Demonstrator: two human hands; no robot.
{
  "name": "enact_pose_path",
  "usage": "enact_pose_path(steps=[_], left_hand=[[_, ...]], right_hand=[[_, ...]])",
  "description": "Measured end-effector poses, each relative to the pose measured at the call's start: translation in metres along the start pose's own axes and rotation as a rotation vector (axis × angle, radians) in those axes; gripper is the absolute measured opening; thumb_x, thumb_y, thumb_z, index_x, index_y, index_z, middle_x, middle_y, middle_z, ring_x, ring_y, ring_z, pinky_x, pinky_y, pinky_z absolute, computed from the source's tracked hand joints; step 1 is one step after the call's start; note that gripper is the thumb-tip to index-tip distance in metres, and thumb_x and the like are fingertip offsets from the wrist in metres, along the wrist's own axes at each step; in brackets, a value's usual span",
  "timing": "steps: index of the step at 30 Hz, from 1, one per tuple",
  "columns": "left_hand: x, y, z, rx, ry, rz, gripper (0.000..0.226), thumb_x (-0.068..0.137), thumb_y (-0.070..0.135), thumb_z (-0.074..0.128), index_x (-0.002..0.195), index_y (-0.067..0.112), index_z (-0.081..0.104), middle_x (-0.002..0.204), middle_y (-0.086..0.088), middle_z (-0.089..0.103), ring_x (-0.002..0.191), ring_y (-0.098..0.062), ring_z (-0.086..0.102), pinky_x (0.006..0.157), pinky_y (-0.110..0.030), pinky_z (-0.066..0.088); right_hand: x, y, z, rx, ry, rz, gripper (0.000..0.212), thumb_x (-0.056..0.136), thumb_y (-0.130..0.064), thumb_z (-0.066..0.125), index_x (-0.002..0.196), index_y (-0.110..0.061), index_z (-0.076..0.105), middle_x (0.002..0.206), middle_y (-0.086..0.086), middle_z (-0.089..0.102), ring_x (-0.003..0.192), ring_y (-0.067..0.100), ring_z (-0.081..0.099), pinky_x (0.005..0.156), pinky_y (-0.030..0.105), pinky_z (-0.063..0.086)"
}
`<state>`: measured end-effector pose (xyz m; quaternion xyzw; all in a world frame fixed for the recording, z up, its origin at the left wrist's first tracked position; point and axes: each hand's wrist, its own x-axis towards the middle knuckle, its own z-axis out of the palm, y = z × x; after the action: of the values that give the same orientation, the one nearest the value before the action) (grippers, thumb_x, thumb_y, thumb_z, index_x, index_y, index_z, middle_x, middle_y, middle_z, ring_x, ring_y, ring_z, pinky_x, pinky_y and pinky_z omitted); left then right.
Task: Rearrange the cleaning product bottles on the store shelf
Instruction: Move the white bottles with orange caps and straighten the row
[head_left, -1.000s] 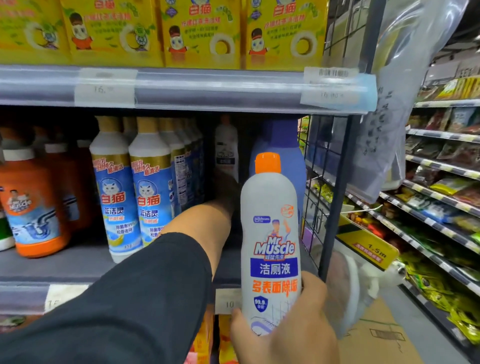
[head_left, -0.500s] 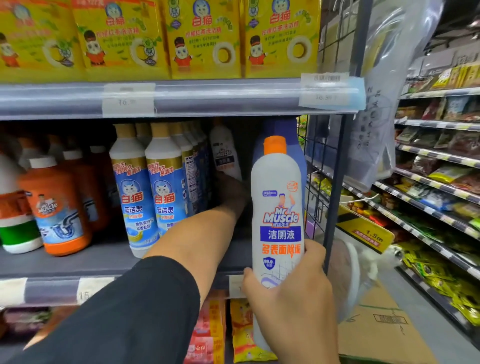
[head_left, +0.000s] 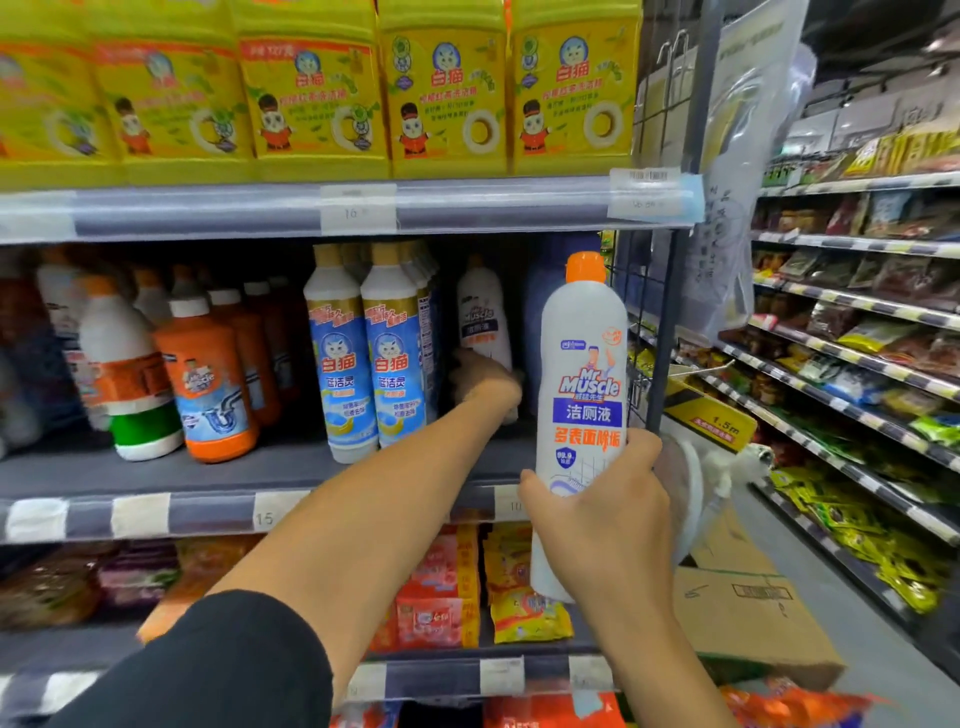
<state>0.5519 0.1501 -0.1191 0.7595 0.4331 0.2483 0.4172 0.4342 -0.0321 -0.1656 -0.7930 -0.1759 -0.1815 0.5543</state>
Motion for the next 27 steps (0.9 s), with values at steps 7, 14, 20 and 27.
enact_pose_path(steps=[7, 14, 20, 27], left_hand=[[-0.063, -0.026, -0.033, 0.061, -0.095, 0.069, 0.081, 0.088, 0.029, 0.064, 0.147, 0.005, 0.013, 0.146, -0.025, 0.031, 0.129, -0.041, 0.04, 0.105, -0.046, 0.037], [-0.104, -0.026, -0.083, 0.118, -0.116, 0.122, 0.091, 0.083, 0.034, 0.072, 0.147, 0.011, 0.011, 0.139, -0.02, 0.039, 0.119, -0.036, 0.05, 0.097, -0.044, 0.046], [-0.151, -0.05, -0.126, 0.095, -0.292, 0.172, 0.077, 0.082, 0.029, 0.073, 0.139, 0.011, 0.024, 0.132, -0.016, 0.05, 0.115, -0.033, 0.054, 0.097, -0.047, 0.049], [-0.202, -0.157, -0.21, -0.018, -0.356, 0.308, 0.072, 0.072, 0.043, 0.073, 0.134, 0.029, 0.04, 0.118, -0.005, 0.061, 0.101, -0.024, 0.063, 0.086, -0.045, 0.055]], right_hand=[[-0.032, -0.027, -0.022, -0.038, -0.048, 0.035, 0.065, 0.065, -0.043, 0.078, 0.103, -0.023, 0.029, 0.095, 0.0, 0.06, 0.077, 0.018, 0.061, 0.05, 0.027, 0.046], [-0.061, -0.057, -0.044, -0.087, -0.059, 0.079, 0.066, 0.066, -0.043, 0.078, 0.107, -0.021, 0.032, 0.096, 0.0, 0.06, 0.079, 0.018, 0.062, 0.058, 0.035, 0.054], [-0.087, -0.08, -0.055, -0.099, -0.011, 0.081, 0.063, 0.065, -0.044, 0.077, 0.103, -0.023, 0.031, 0.092, 0.0, 0.06, 0.075, 0.019, 0.062, 0.056, 0.035, 0.054], [-0.143, -0.12, -0.018, -0.029, 0.022, 0.038, 0.062, 0.054, -0.055, 0.069, 0.092, -0.035, 0.025, 0.08, -0.017, 0.055, 0.065, 0.006, 0.057, 0.047, 0.023, 0.039]])
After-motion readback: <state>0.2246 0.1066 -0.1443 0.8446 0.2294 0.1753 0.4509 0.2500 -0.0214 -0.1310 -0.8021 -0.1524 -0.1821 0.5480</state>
